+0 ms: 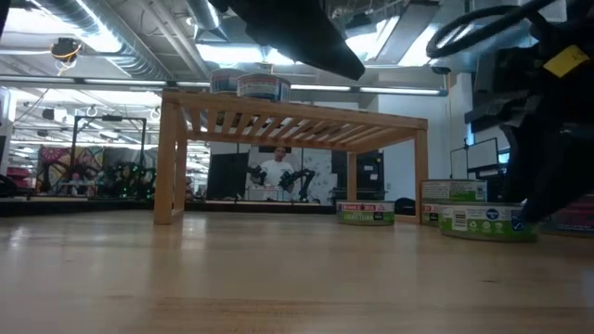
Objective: Stack canned seafood by type on shelf
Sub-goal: Stack the green tuna can on top of the green tuna can on the shelf
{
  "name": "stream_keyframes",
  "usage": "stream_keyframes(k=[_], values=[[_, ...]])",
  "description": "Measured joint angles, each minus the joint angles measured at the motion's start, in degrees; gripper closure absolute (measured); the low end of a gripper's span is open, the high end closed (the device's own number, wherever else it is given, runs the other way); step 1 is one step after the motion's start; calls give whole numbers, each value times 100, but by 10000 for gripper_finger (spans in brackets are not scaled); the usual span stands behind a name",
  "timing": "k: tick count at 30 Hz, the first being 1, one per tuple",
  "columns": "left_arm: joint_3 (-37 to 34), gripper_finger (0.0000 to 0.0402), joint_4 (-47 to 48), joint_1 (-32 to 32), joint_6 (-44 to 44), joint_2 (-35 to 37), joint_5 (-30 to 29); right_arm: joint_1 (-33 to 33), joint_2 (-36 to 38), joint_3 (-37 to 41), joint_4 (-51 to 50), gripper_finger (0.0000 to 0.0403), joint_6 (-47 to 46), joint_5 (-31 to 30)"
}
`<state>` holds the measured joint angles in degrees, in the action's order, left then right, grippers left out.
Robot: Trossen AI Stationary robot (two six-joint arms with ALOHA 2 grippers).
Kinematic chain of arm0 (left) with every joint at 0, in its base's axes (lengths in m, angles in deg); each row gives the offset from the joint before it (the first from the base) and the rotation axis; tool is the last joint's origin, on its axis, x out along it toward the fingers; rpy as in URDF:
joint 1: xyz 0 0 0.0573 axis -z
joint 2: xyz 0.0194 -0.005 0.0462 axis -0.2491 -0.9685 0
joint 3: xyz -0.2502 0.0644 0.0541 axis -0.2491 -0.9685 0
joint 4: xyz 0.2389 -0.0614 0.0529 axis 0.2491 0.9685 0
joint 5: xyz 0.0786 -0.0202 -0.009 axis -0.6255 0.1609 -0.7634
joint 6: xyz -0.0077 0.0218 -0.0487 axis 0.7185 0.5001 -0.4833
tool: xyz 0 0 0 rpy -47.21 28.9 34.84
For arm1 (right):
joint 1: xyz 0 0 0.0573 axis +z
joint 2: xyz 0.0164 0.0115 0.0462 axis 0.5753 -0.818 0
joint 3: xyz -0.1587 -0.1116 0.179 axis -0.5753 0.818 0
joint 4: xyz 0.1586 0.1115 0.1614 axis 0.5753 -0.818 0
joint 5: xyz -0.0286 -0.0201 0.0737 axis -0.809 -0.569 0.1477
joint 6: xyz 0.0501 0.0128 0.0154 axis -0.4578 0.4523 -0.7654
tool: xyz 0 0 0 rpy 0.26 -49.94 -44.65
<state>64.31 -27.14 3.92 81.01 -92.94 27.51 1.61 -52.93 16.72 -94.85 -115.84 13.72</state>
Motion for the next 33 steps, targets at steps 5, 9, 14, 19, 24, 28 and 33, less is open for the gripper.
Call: stream_keyframes(k=[5,9,14,19,24,28,33], values=[[0,399,-13,0,0,2,0,0,0,0,454,285,180,44],[0,399,-11,0,0,2,0,0,-12,0,879,302,239,147],[0,399,-10,0,0,2,0,2,-200,-13,1341,315,243,304],[0,399,-9,0,-1,4,-2,0,-330,-15,1649,317,264,373],[0,399,-9,0,-4,4,-2,2,-338,-11,1827,317,273,512],[0,399,-9,0,-20,4,-3,7,-350,-7,2046,317,373,645],[0,399,-7,0,-24,4,-3,7,-350,-2,2094,317,390,701]])
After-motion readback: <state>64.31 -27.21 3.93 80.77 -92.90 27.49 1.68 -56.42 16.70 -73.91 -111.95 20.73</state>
